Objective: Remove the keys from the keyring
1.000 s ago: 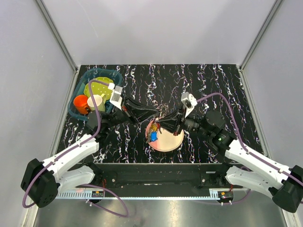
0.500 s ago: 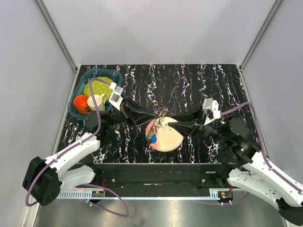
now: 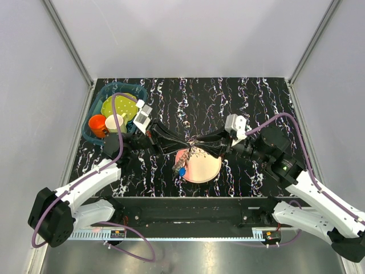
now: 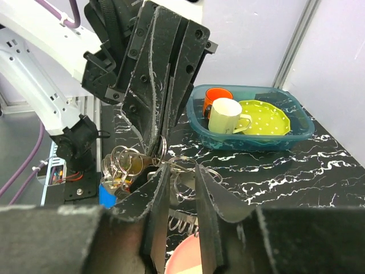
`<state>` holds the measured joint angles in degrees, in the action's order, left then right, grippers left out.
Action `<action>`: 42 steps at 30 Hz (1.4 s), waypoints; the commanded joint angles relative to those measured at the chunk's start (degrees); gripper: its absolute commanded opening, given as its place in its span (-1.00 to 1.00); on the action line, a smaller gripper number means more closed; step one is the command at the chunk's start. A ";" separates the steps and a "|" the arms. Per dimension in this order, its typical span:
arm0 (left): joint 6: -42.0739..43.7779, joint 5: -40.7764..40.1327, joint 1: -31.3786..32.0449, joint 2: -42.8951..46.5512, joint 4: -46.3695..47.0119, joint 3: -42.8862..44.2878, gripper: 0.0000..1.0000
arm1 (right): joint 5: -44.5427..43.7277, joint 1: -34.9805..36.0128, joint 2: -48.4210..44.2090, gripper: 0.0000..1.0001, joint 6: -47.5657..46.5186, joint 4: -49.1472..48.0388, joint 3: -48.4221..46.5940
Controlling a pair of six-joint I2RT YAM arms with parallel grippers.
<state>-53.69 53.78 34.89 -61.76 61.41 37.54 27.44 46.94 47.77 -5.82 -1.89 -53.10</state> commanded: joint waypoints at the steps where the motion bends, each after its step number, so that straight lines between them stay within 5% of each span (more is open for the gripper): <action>1: -0.19 0.54 0.00 0.32 5.65 2.98 -1.00 | 2.97 0.44 -0.13 -0.44 -2.44 1.36 -2.18; 17: 0.69 0.63 0.00 0.23 4.42 3.07 -1.00 | 6.66 0.44 -0.22 -0.59 -1.82 1.37 -1.13; 28: 1.83 -1.39 0.00 0.94 3.46 2.10 -1.00 | 8.24 0.35 0.75 -0.99 0.29 -0.22 -0.51; 42: 5.79 -9.38 0.00 3.31 -2.43 -0.80 -1.00 | 5.17 0.44 1.98 -1.00 5.47 -6.02 2.39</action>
<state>-50.94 51.27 34.85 -60.53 58.02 37.26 33.61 46.94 49.28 -2.20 -4.29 -51.05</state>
